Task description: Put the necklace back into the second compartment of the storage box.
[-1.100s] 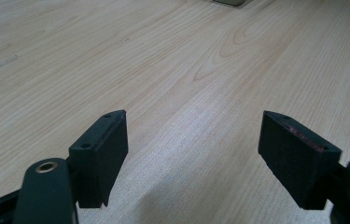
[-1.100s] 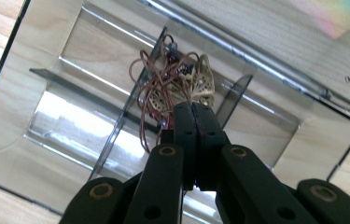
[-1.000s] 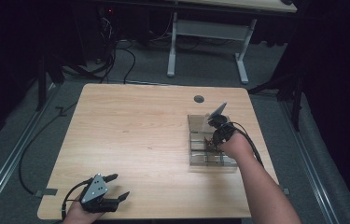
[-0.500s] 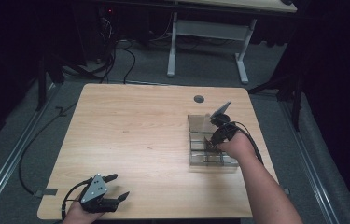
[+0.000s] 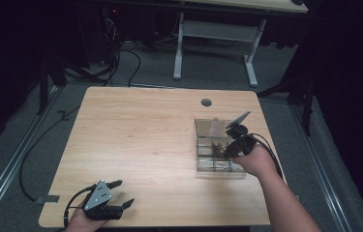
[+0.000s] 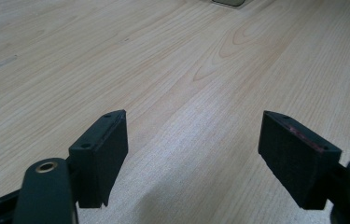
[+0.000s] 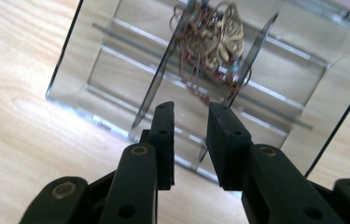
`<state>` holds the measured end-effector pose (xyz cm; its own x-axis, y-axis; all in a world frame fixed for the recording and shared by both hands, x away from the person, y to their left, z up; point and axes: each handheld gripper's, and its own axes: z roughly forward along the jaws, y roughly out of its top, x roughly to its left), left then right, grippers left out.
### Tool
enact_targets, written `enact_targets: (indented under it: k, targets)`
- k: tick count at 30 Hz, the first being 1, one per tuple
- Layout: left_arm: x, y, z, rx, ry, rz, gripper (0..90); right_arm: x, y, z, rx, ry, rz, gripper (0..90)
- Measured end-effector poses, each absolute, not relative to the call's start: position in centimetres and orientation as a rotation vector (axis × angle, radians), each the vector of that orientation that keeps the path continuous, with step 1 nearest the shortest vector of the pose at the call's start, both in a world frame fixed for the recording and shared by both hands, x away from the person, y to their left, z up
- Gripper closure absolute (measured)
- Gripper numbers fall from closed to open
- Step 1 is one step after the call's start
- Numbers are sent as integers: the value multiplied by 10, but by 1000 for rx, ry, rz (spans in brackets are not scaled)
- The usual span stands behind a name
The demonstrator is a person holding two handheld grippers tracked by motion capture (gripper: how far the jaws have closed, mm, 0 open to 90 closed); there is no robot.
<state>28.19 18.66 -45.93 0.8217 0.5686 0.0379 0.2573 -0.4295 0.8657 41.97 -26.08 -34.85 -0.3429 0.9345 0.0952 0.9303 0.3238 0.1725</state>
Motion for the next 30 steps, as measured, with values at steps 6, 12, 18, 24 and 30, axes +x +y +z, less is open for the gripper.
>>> enact_targets:
  k: [6,12,18,24,30]
  targets:
    - [282,187,-459,2030,608,406,245,404,-266,-349,1810,2532,325,730]
    - [282,187,-459,2025,612,404,245,388,-270,-350,1814,2537,349,727]
    - [282,187,-459,2030,611,406,245,375,-269,-358,1803,2551,368,699]
    - [282,188,-459,2015,615,407,245,358,-263,-370,1758,2524,475,681]
    - [281,188,-459,2012,618,410,245,338,-258,-384,1700,2427,617,637]
